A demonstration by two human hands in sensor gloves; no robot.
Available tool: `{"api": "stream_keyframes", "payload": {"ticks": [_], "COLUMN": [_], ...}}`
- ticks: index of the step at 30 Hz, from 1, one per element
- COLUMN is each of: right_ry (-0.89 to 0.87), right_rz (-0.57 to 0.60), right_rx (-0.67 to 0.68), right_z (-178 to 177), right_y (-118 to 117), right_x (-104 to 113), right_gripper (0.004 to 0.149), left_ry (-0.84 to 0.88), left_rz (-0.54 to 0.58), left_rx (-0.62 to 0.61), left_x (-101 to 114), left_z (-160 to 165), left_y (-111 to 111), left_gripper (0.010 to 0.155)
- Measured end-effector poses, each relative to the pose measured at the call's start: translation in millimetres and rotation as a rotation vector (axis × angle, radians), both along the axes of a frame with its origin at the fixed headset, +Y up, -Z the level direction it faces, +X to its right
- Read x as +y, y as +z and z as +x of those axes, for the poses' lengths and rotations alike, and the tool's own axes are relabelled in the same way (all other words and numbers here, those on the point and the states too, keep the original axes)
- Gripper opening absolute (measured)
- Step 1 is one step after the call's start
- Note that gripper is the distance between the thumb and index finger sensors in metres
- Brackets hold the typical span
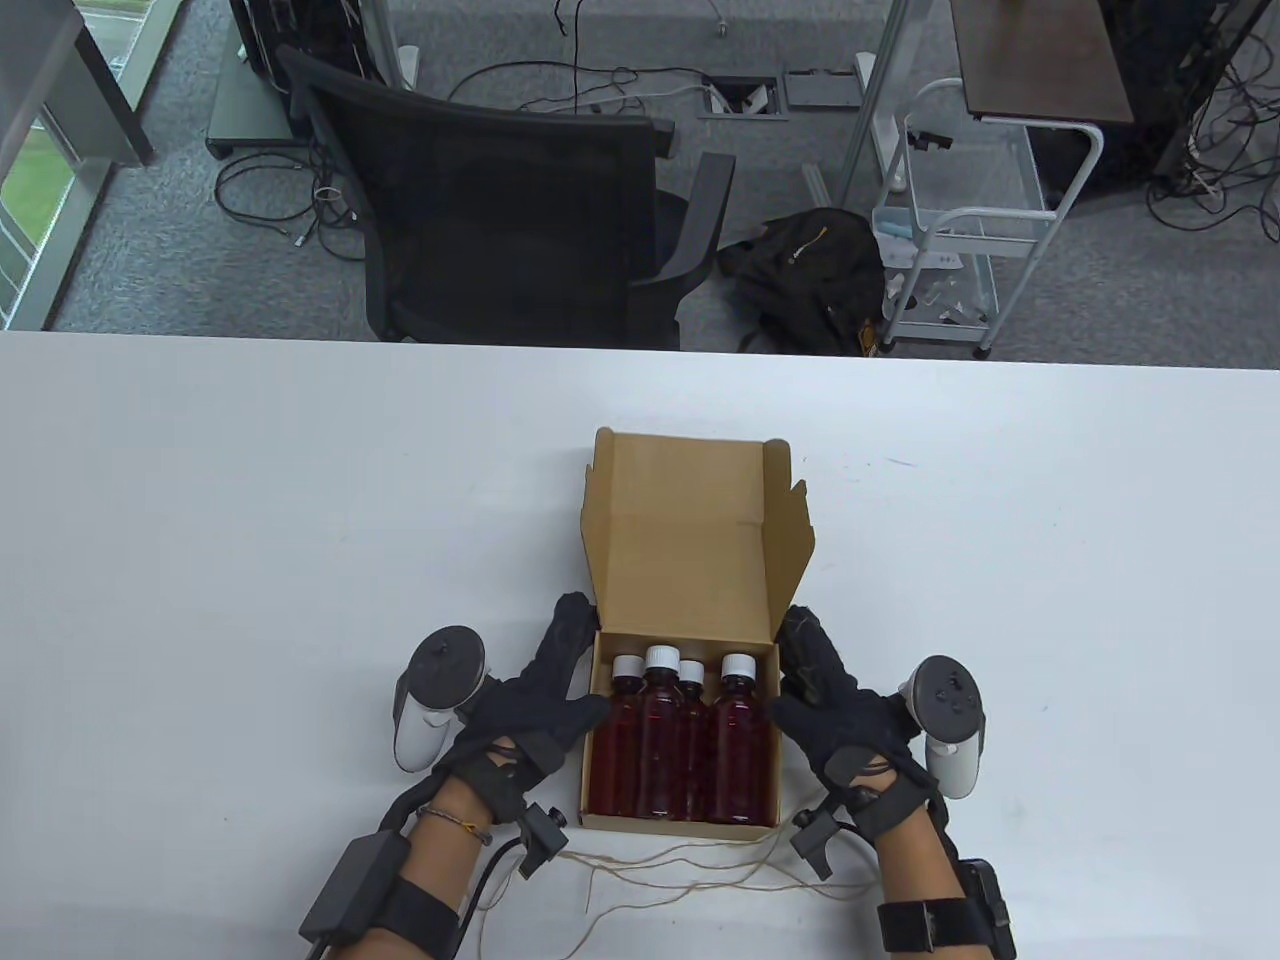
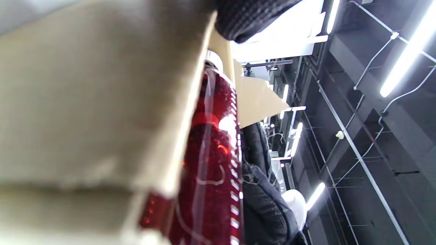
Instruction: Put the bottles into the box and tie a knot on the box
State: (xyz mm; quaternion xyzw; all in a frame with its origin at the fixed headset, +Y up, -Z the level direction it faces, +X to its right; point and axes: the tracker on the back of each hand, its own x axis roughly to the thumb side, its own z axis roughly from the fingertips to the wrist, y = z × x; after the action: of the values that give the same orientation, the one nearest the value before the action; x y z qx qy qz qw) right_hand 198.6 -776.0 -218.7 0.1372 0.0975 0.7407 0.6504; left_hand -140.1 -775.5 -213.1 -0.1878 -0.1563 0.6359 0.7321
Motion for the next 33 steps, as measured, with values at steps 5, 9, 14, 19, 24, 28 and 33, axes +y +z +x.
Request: {"api": "stream_keyframes", "payload": {"ticks": [5,9,14,19,24,28,33], "right_ry": [0.024,0.076,-0.014,-0.227,-0.081,0.025,0.167], "right_rz": [0.091,0.168,0.150,0.077,0.123,0.142,0.168], "right_rx": [-0.038,-0.055,-0.027,-0.034,-0.032,-0.012,-0.016], "right_z": [-1.9,-4.8,-3.9,2.3,1.6,-2.3,-1.7], "right_y": [1.9,2.3,1.5,-0.6,1.1,3.3,6.2], "right_x": [2.1,7.1,6.5,2.4,8.0,12.8,15.9], "right_gripper": [0.075,0.071,0.068,0.057,0.056,0.056,0.057], "left_ry": [-0.016,-0.045,0.011,0.166,0.076,-0.046,-0.192], "left_rz": [0.078,0.147,0.143,0.071,0.130,0.193,0.267], "left_rx": [0.051,0.124,0.158,0.183,0.157,0.141,0.133], "left_x": [1.4,5.2,4.9,0.3,5.8,12.2,18.6], "left_z": [-1.3,-1.9,-9.5,-18.6,-15.2,-8.8,-10.7], "left_y": [2.3,3.9,1.9,-0.3,0.5,3.8,8.2], "left_gripper": [0.094,0.086,0.073,0.059,0.062,0.065,0.071]}}
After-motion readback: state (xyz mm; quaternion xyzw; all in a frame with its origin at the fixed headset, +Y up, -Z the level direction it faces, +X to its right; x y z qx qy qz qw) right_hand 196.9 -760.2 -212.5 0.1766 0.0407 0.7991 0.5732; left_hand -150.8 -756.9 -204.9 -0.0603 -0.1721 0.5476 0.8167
